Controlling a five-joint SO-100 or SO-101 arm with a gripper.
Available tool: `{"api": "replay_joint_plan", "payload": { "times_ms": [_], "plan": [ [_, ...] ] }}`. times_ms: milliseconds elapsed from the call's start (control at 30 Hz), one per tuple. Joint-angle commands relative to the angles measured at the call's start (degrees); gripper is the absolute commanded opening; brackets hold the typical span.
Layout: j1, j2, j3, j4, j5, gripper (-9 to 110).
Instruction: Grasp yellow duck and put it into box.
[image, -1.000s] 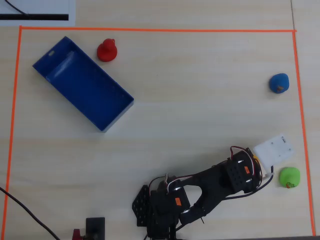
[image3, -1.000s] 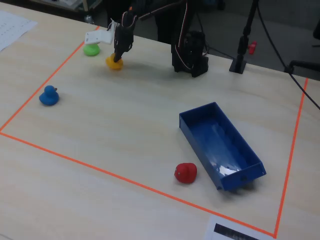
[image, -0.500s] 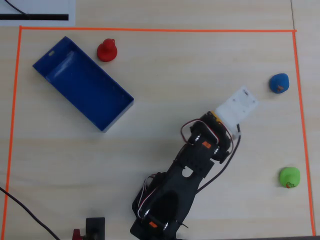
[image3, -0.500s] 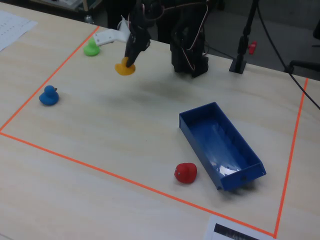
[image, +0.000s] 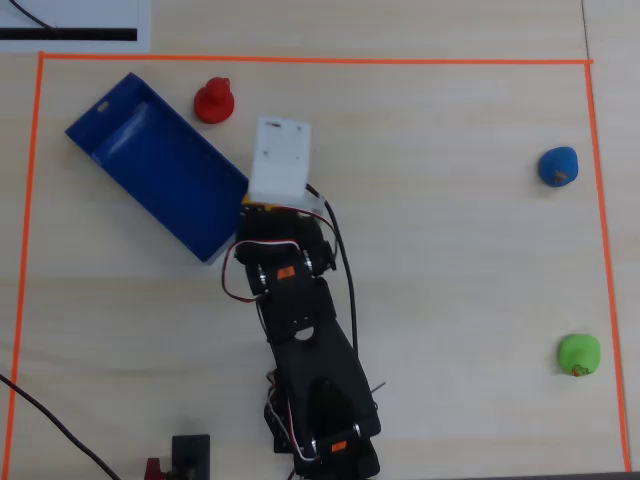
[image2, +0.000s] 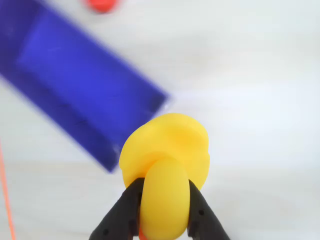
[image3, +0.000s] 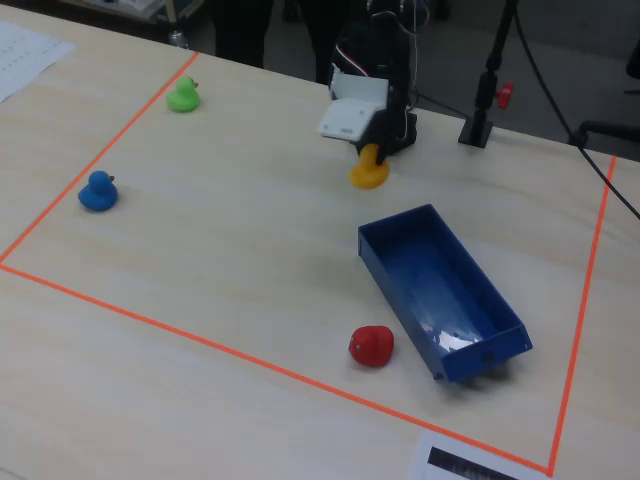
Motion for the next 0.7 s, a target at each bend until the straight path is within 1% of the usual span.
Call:
{"api": "replay_joint_plan", "payload": {
  "times_ms": [0, 167, 433, 533, 667],
  "plan": [
    [-7.6, -12.7, -13.6, -2.2, 2.8, 0],
    [-12.0, -26.7, -23.8, -2.7, 5.4, 0],
    [-13.2, -39.8, -26.9, -7.8, 6.1, 0],
    [-13.2, -44.0, -28.9, -8.0, 6.3, 8],
    [-12.3, -46.5, -29.6, -9.6, 6.5, 12]
  ]
}}
